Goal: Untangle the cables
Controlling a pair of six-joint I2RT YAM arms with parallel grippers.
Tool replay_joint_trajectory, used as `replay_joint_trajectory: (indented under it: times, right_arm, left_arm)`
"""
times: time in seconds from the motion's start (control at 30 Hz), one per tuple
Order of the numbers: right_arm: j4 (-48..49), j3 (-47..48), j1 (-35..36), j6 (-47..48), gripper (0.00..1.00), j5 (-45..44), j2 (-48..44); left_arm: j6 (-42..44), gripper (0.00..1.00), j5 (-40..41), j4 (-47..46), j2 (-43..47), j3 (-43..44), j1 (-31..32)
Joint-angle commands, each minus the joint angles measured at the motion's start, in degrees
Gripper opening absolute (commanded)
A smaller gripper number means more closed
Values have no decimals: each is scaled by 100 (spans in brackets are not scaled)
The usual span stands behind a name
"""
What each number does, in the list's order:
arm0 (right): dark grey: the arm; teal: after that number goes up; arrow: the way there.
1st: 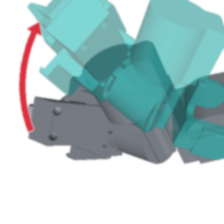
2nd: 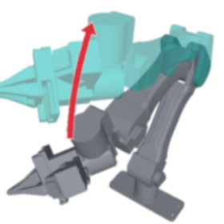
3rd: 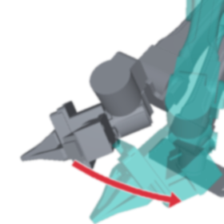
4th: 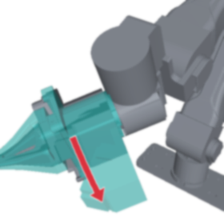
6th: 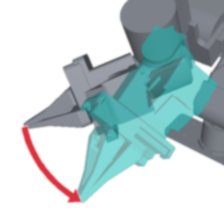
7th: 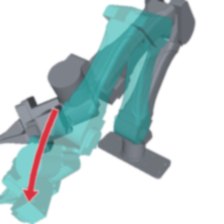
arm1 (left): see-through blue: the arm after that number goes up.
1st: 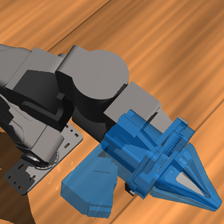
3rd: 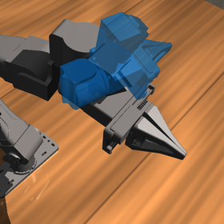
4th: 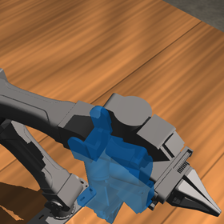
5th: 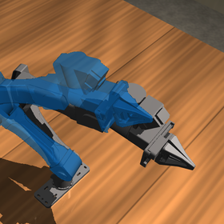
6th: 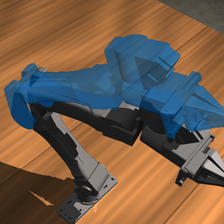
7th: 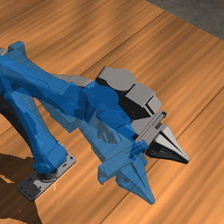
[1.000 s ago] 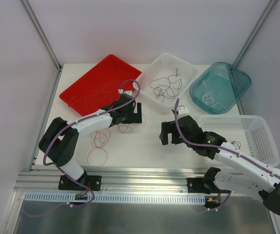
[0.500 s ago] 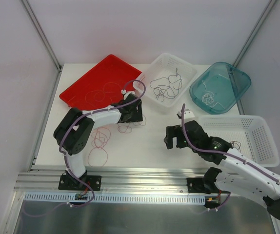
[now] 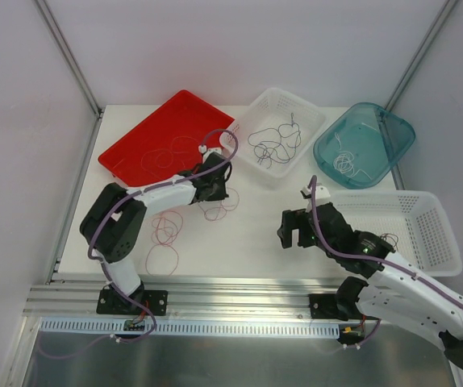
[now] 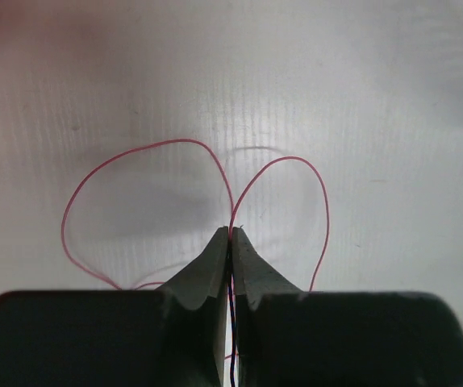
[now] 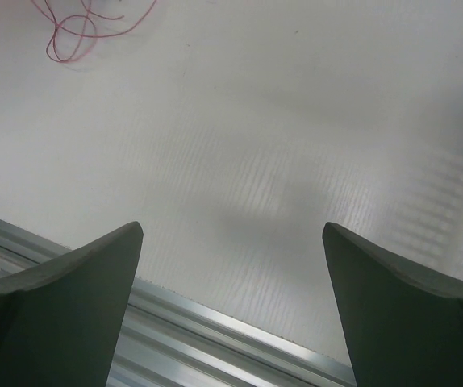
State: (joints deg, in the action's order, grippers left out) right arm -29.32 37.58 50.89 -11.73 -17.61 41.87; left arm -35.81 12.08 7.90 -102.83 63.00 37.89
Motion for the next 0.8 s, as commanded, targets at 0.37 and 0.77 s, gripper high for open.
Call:
replay_joint_trajectory:
  times: [0.37, 0.77]
  right_arm:
    - [-302, -76, 26, -49, 97, -331, -240]
    - [-434, 30, 26, 12, 97, -419, -284]
  left_arm:
    - [1760, 0, 41, 976, 2336, 1906, 8]
    - [2947, 4, 49, 1337, 1952, 4297, -747]
